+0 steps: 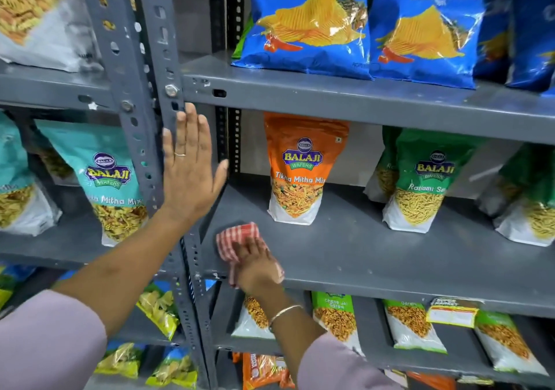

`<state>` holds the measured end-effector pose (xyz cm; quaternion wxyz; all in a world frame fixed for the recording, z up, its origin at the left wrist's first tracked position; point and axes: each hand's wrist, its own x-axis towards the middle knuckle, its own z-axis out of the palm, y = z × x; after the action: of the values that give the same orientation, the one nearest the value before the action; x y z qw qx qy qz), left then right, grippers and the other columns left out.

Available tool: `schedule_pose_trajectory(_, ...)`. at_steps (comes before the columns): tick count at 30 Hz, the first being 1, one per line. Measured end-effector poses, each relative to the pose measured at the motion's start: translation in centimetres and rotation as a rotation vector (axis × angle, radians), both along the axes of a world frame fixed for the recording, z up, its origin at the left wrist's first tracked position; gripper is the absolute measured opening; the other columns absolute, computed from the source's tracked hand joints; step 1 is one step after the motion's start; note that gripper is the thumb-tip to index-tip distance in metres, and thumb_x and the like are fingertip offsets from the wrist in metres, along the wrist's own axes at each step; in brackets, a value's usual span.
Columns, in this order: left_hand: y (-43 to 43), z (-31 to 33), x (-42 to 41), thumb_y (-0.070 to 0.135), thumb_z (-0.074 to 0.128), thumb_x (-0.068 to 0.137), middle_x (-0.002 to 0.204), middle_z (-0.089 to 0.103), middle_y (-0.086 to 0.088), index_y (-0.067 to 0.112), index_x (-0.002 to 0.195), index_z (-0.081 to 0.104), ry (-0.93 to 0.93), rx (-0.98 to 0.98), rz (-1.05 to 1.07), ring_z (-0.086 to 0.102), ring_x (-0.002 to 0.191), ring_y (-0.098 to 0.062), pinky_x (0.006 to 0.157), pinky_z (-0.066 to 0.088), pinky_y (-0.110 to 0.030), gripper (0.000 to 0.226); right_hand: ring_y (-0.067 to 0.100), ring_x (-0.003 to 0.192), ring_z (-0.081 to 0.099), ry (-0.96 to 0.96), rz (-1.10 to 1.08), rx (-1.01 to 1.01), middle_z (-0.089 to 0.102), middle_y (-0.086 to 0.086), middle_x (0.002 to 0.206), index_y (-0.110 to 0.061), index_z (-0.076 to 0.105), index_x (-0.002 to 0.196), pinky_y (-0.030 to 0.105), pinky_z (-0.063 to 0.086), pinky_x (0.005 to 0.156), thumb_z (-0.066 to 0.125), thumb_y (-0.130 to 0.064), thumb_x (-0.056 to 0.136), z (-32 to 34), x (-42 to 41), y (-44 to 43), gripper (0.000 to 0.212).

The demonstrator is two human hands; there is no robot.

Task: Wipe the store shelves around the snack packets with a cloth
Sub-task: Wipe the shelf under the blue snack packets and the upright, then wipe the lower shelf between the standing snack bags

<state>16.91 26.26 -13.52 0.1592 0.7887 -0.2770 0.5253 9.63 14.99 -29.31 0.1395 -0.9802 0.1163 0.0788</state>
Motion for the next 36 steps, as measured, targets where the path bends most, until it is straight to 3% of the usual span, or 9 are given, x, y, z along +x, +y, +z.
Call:
schedule_pose_trajectory(3,-2.5,-1.2,-1.6,0.032,0.041,0.09,0.147,0.022,-0.03,-0.004,0.143,0.013,0.025,0.006,-0.091,-0.02,0.141,-0.016,0.114,-0.011,-0.036,0.07,0.022,0.151,-0.003,0.01,-0.023,-0.002,-0.001,0.004,0.164,-0.026,0.01,0.154,0.038,0.006,0.125,0.032,-0.035,0.1,1.0,-1.3,-1.6,0.059)
schedule_pose_trajectory(8,-5.5,-5.6,-3.9,0.037,0.032,0.092,0.154,-0.024,-0.004,0.009,0.147,-0.015,0.109,0.138,-0.154,-0.014,0.143,-0.019,0.116,-0.008,-0.039,0.077,0.025,0.151,0.006,-0.022,-0.385,0.026,-0.002,0.006,0.163,-0.024,0.005,0.154,0.04,0.017,0.123,0.043,-0.02,0.096,1.9,-7.0,-10.6,0.07)
schedule_pose_trajectory(11,-7.8,-8.8,-5.3,0.038,0.032,0.091,0.156,-0.017,-0.005,0.007,0.148,-0.011,0.172,0.191,-0.172,-0.007,0.144,-0.021,0.116,-0.001,-0.042,0.078,0.036,0.132,0.047,-0.08,-0.524,0.213,0.043,0.016,0.148,-0.022,0.039,0.145,0.04,0.043,0.103,0.045,-0.013,0.094,3.2,-8.7,-12.8,0.052)
schedule_pose_trajectory(14,-11.1,-11.6,-7.0,0.043,0.027,0.09,0.157,0.003,-0.012,0.005,0.148,-0.007,0.277,0.265,-0.175,0.007,0.143,-0.025,0.113,0.012,-0.045,0.077,0.039,0.117,0.059,-0.214,-0.697,0.24,0.061,0.023,0.128,-0.011,0.051,0.135,0.04,0.047,0.094,0.049,-0.01,0.093,3.9,-10.4,-16.8,0.042)
schedule_pose_trajectory(17,-14.4,-14.0,-8.8,0.046,0.026,0.089,0.151,0.027,-0.016,0.002,0.146,0.014,0.445,0.377,-0.153,0.016,0.14,-0.026,0.108,0.031,-0.047,0.073,0.034,0.14,0.035,-0.097,-0.645,0.131,0.033,0.021,0.153,-0.01,0.023,0.151,0.039,0.029,0.114,0.048,-0.019,0.095,2.6,-12.7,-21.6,0.062)
schedule_pose_trajectory(20,-16.8,-16.8,-9.9,0.051,0.022,0.091,0.148,0.035,-0.015,0.001,0.14,0.026,0.623,0.478,-0.109,0.002,0.144,-0.022,0.106,0.036,-0.045,0.07,0.032,0.15,0.003,-0.018,-0.514,0.066,0.002,0.016,0.162,-0.015,0.008,0.154,0.041,0.009,0.122,0.032,-0.027,0.101,0.8,-12.9,-24.3,0.059)
schedule_pose_trajectory(24,-17.9,-19.9,-10.9,0.06,0.005,0.095,0.148,0.035,-0.015,-0.002,0.139,0.039,0.791,0.499,-0.119,0.023,0.138,-0.024,0.108,0.017,-0.037,0.083,0.035,0.15,-0.004,-0.004,-0.39,0.052,-0.004,0.019,0.161,-0.011,0.0,0.154,0.042,0.005,0.122,0.029,-0.027,0.102,0.7,-10.9,-25.0,0.062)
schedule_pose_trajectory(29,-17.8,-20.6,-10.8,0.06,0.005,0.096,0.134,0.054,-0.015,-0.001,0.126,0.056,0.861,0.451,-0.071,0.053,0.121,-0.028,0.103,0.022,-0.035,0.084,0.036,0.149,-0.005,-0.005,-0.316,0.084,-0.005,0.022,0.161,-0.006,0.0,0.153,0.043,0.002,0.122,0.027,-0.03,0.102,0.5,-8.5,-25.2,0.063)
schedule_pose_trajectory(36,-18.0,-20.5,-11.4,0.041,0.035,0.085,0.123,0.062,-0.015,-0.001,0.117,0.063,0.87,0.408,-0.066,0.06,0.112,-0.03,0.101,0.029,-0.033,0.059,0.041,0.147,0.009,-0.076,-0.318,0.039,0.01,0.029,0.157,0.005,0.009,0.149,0.045,0.011,0.12,0.033,-0.034,0.1,0.2,-5.5,-26.6,0.067)
